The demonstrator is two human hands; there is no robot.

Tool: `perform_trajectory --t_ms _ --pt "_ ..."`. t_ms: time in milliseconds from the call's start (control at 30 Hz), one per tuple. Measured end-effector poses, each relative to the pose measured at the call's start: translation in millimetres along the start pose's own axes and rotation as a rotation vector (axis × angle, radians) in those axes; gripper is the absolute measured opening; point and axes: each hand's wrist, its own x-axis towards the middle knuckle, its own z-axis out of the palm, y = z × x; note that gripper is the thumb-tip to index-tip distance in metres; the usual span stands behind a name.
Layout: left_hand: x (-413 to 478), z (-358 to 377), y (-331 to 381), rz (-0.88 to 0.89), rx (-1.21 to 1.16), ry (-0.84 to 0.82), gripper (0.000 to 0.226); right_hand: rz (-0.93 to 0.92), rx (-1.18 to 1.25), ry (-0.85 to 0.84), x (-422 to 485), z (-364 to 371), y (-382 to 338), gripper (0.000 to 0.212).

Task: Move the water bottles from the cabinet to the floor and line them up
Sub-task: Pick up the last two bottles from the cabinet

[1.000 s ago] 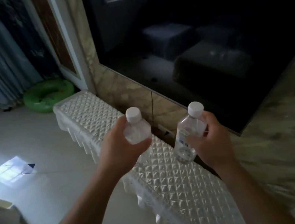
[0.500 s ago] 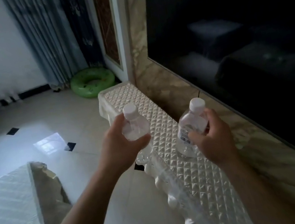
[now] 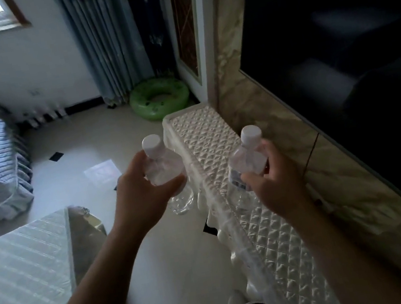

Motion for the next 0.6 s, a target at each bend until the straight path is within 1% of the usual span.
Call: perform_trajectory --t_ms 100,300,600 --pt "27.3 10.5 3.3 -0.010 0.007 0.039 0.060 -0.029 -0.011 -0.049 40.7 1.5 2.7 0.064" --pt "71.5 18.7 2.5 -0.029 -0.008 0.096 0.061 -0.079 -0.028 -0.092 106.4 8.4 0.9 0.068" --pt "127.6 -0.1 -22.5 -0.076 -0.009 0.171 0.060 -0.111 -0.062 -0.168 172.2 53.1 -18.1 0.070"
